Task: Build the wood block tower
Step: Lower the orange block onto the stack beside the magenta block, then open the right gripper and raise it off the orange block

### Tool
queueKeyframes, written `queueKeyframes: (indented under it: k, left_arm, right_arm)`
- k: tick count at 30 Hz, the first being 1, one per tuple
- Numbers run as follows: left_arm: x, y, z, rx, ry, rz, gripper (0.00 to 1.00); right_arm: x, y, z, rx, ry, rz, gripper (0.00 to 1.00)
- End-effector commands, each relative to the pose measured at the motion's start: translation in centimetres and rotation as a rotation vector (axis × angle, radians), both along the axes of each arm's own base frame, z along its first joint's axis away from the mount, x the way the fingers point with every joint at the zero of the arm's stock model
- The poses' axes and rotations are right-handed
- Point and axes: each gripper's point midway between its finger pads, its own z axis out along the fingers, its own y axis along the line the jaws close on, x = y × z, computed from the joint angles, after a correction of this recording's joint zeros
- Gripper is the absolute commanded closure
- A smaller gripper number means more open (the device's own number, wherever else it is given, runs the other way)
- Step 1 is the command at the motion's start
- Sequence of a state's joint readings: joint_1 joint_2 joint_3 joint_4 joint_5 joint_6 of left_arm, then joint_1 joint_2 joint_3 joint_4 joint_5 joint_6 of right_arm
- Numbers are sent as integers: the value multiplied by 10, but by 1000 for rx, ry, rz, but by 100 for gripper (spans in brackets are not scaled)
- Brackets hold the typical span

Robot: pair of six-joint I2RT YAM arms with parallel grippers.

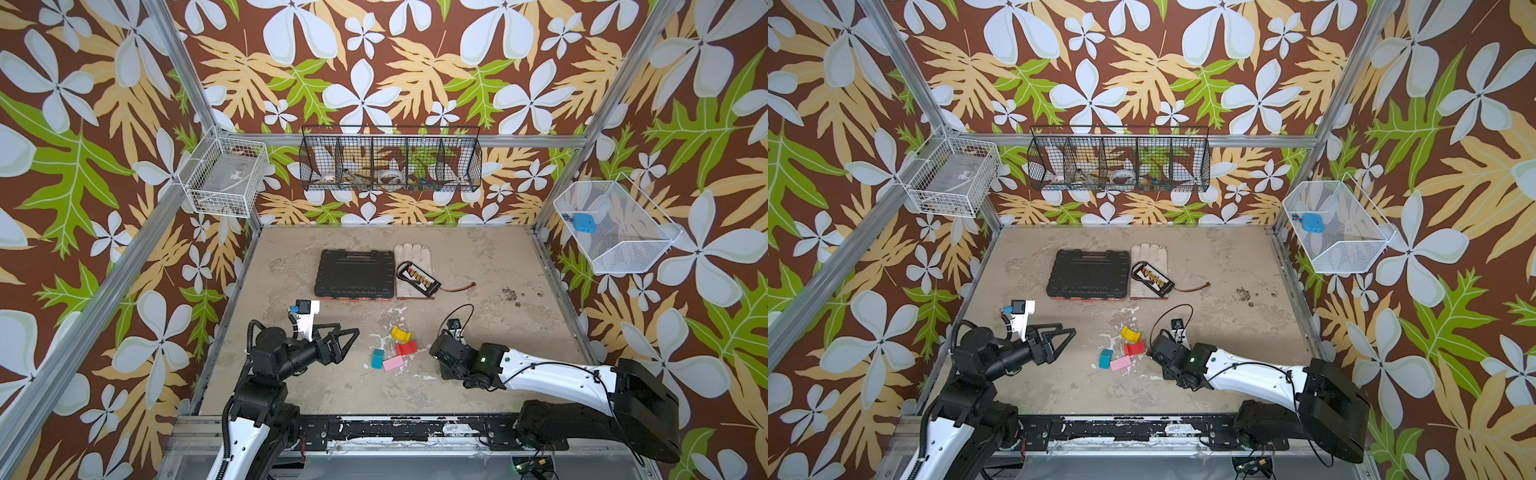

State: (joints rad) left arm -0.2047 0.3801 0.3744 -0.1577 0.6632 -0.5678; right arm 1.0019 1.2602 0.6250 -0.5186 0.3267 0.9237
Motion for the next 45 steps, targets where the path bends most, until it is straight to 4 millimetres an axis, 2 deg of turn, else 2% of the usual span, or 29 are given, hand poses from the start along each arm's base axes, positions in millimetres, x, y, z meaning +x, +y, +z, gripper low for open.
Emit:
queueKeyframes:
  k: [1, 9, 19, 27, 32, 36, 41, 45]
  left_arm:
    - [0, -2, 7, -7, -34, -13, 0]
    - [0, -1, 7, -7, -35, -12, 0]
    - [0, -2, 8, -7, -37, -14, 0]
    - [0, -2, 7, -7, -35, -15, 0]
    - [-1, -2, 7, -9, -36, -16, 0]
    - [-1, -2, 7, -9, -37, -16, 0]
    - [-1, -2, 7, -10, -37, -17, 0]
    - [-1, -2, 8, -10, -38, -15, 0]
  right_arm:
    - [2, -5, -1, -24, -11, -15, 66]
    - [2, -4, 3, -18, -17, -14, 63]
    - [3, -2, 15, 9, -33, -9, 53]
    - [3, 12, 32, 50, -25, 54, 43]
    - [9, 9, 53, 42, -77, 63, 27]
    - [16, -2, 59, 6, -106, 56, 13]
    - [23, -19, 50, -28, -97, 28, 1]
    - [21, -18, 38, -10, -78, 41, 0]
